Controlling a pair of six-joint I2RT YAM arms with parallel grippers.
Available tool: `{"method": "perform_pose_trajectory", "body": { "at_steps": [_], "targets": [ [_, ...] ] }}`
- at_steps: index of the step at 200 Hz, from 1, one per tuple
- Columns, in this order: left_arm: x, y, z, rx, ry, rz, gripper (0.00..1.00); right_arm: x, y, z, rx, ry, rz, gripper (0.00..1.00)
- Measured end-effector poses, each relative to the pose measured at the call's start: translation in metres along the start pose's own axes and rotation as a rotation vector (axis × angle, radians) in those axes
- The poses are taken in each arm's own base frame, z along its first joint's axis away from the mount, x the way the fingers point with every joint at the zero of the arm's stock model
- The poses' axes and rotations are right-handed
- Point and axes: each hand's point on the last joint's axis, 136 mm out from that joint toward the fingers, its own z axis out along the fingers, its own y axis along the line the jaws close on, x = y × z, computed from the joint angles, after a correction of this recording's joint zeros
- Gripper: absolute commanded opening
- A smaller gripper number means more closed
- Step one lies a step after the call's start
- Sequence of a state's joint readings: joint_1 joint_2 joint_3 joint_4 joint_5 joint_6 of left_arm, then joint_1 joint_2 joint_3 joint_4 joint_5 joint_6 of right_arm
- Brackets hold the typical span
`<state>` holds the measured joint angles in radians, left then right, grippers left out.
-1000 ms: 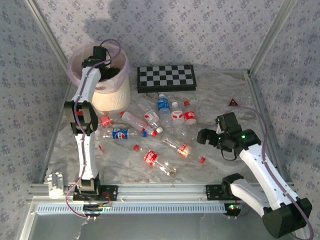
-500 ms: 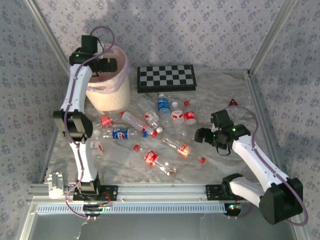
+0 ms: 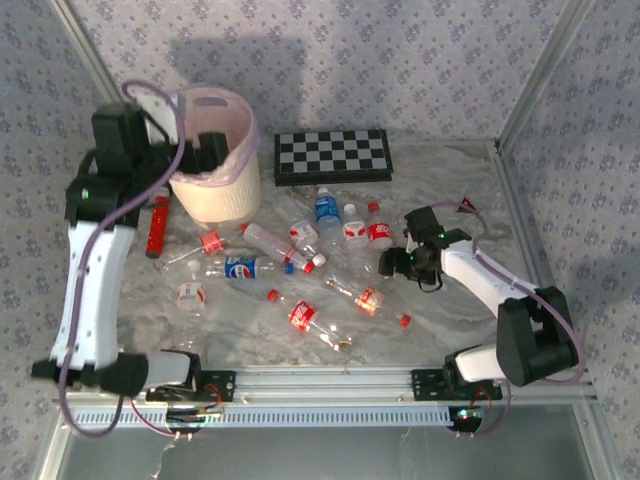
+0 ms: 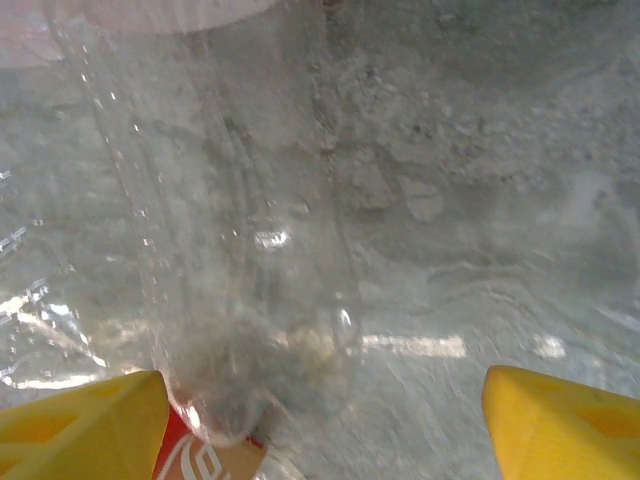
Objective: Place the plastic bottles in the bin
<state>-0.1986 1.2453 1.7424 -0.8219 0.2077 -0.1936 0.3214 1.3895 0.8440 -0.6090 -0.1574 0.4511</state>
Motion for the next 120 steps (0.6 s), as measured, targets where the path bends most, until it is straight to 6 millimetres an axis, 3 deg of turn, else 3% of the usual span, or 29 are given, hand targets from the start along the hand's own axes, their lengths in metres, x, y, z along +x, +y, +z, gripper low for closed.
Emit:
{"method": "perform_pose_trajectory", "body": {
  "at_steps": [26,40,79,104,120],
  "targets": [
    [0.051,-0.041,-0.002,0.162,0.066,-0.06,0.89,-0.008,0.006,0.012,-0.017,0.014,-0.017,0.84],
    [0.076,-0.056,0.005,0.223,0.107,-0.104,0.88,-0.011,0.008,0.019,-0.02,0.025,-0.026,0.78],
    [0.154,-0.076,0.055,0.272,0.281,-0.233,0.87,-0.018,0.01,0.026,-0.012,0.044,-0.048,0.58],
    [0.177,-0.098,0.08,0.312,0.325,-0.278,0.88,-0.019,0.007,0.014,0.011,0.03,-0.055,0.46],
    [0.182,-0.117,0.095,0.351,0.333,-0.3,0.9,-0.018,0.003,-0.006,0.027,0.001,-0.059,0.4]
  ]
}}
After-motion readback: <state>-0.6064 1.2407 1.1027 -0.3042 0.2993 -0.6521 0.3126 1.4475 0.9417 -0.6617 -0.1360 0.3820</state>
